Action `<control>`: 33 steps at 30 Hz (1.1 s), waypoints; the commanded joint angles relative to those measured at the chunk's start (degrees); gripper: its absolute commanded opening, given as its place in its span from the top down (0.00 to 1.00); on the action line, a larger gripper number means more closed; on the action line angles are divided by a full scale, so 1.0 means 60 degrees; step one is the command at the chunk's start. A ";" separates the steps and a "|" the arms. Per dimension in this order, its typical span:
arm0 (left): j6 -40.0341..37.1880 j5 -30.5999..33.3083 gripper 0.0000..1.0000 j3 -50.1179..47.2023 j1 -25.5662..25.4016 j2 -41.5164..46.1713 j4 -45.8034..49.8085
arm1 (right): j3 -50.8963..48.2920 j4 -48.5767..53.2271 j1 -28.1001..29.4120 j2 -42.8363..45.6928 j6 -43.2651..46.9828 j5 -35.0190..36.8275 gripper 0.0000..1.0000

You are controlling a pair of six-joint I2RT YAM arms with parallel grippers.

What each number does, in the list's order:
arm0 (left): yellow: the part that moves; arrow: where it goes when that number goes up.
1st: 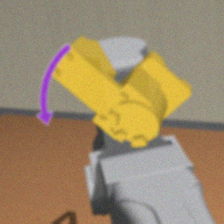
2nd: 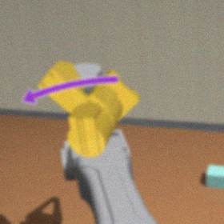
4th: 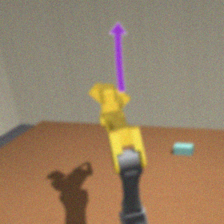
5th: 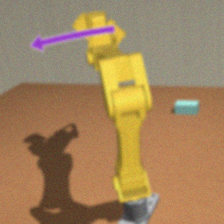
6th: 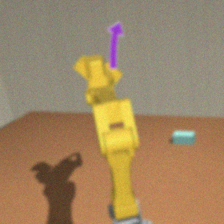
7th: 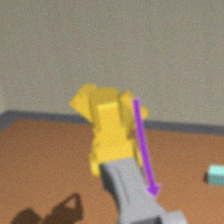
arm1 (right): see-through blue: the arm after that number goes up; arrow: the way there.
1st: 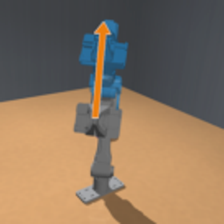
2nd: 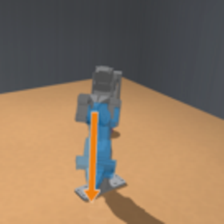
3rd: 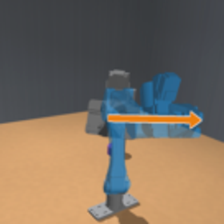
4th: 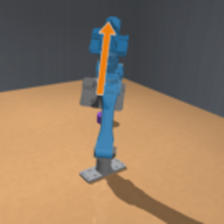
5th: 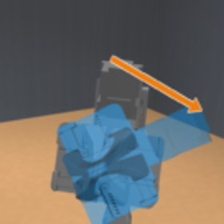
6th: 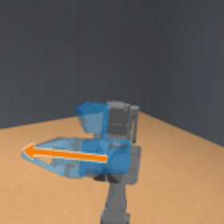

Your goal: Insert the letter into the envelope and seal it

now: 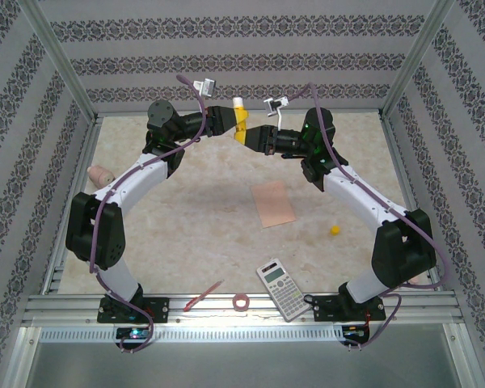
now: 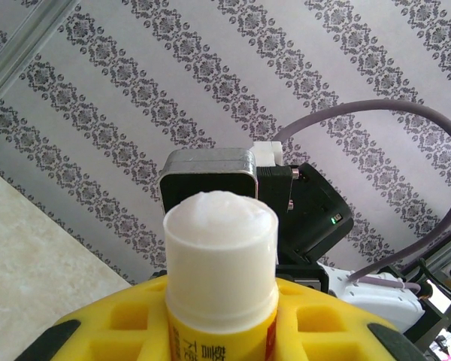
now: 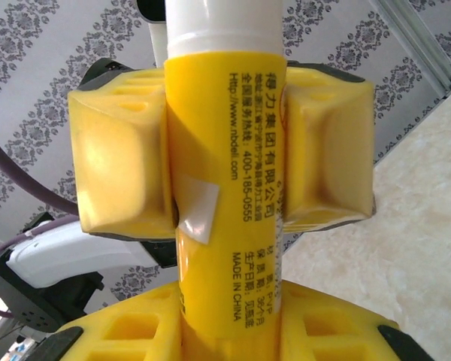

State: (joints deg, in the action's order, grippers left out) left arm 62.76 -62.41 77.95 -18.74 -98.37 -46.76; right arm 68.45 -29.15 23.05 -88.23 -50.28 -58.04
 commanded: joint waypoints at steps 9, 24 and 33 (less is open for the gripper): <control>-0.2406 0.1233 1.00 -0.0136 0.0070 0.0799 0.2748 | 0.1314 0.4656 0.1461 0.0753 0.3715 0.3492 0.76; -0.1576 0.3649 1.00 -0.1398 -0.0675 0.1227 0.1796 | 0.2103 0.6127 0.3996 0.0226 0.6218 0.9032 0.78; -0.1248 0.4347 1.00 -0.1575 -0.0817 0.1204 0.1460 | 0.2038 0.5756 0.4943 0.0057 0.7142 1.0663 0.78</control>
State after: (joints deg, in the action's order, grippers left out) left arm 53.41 -42.30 68.34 -21.04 -90.78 -34.81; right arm 79.40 9.15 46.09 -86.52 -12.99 12.05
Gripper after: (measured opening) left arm 0.259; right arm 0.218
